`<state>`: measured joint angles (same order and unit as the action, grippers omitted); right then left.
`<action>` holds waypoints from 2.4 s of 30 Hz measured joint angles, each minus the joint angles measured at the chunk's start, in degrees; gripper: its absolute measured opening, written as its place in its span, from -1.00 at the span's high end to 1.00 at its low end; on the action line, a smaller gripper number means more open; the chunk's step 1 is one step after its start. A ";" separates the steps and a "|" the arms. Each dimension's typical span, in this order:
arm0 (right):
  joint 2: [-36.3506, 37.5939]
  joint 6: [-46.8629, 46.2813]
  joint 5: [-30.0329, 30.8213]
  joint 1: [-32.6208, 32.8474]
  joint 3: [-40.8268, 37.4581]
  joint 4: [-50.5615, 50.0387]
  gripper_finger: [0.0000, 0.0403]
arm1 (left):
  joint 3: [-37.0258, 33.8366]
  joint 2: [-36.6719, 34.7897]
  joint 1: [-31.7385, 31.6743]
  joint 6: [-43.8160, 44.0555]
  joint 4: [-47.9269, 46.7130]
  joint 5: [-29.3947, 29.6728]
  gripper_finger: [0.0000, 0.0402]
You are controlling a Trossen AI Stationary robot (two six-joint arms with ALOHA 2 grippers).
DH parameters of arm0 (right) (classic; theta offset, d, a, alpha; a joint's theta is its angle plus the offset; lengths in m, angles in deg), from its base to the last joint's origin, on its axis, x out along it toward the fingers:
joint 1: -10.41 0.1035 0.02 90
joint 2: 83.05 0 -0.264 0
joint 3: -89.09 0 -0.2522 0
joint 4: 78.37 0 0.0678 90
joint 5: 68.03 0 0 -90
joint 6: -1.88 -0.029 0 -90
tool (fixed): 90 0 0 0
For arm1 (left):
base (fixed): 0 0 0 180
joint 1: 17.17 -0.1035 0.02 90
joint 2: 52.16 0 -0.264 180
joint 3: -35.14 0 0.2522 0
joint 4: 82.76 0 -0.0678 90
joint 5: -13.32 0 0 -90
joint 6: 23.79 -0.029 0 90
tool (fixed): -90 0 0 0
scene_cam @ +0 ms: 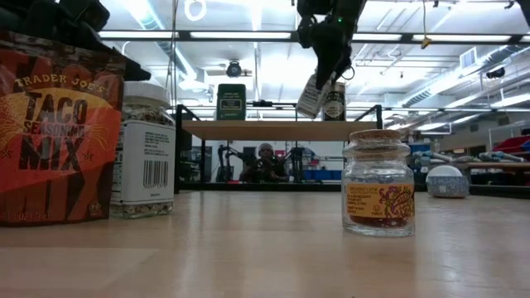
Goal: Shelf spices
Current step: Put the right white seasoning bottle on the shelf
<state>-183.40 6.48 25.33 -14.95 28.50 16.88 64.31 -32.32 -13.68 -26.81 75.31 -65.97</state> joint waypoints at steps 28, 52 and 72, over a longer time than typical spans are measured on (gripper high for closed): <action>-0.79 7.25 6.24 -0.27 0.22 7.42 -0.09 | -0.01 0.00 0.00 -1.49 4.53 6.37 -0.02; -0.79 9.14 0.88 -0.27 0.31 12.46 -0.08 | -0.01 0.02 0.00 -1.47 4.48 6.39 -0.02; 0.82 8.98 4.30 -0.73 0.31 10.50 -0.09 | -0.01 0.02 0.00 -1.46 4.44 6.40 -0.02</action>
<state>-182.58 15.46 29.64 -15.68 28.80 27.38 64.30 -32.30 -13.68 -28.28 79.75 -59.56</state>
